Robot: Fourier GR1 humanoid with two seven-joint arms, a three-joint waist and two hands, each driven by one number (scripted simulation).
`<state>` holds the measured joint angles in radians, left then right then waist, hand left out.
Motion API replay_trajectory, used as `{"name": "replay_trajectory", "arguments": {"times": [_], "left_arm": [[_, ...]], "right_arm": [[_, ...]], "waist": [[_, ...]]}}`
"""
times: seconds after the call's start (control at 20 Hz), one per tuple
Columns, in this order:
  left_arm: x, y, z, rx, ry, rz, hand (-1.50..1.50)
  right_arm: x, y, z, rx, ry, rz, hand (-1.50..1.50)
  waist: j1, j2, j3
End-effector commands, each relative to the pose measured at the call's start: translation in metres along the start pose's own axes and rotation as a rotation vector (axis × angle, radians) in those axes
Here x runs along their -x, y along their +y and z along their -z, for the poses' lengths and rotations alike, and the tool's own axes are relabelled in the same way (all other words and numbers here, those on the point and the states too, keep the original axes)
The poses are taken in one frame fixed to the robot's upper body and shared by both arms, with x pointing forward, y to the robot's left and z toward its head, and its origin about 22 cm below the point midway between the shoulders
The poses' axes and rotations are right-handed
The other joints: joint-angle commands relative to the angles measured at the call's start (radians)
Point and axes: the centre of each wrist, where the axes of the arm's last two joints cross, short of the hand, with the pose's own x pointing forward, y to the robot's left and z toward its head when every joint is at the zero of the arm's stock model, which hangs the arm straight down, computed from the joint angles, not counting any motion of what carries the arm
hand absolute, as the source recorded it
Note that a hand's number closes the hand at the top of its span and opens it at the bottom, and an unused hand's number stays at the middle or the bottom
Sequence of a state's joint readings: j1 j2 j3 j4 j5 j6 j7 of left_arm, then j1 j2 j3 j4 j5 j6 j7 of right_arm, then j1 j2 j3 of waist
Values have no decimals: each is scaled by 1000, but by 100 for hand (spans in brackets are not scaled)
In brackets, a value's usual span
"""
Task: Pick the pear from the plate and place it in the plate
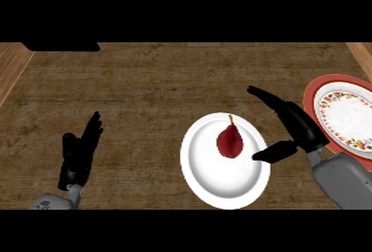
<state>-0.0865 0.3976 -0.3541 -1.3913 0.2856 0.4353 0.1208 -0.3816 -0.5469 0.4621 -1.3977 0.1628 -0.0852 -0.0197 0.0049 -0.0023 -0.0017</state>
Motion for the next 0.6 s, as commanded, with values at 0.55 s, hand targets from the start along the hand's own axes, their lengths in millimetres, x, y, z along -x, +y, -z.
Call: {"name": "replay_trajectory", "arguments": {"times": [0.55], "left_arm": [[2, -14, 4, 1, -13, -10, 0]], "right_arm": [[-56, 21, 32, -394, 222, -150, -150]], "waist": [[-5, 2, 1]]}}
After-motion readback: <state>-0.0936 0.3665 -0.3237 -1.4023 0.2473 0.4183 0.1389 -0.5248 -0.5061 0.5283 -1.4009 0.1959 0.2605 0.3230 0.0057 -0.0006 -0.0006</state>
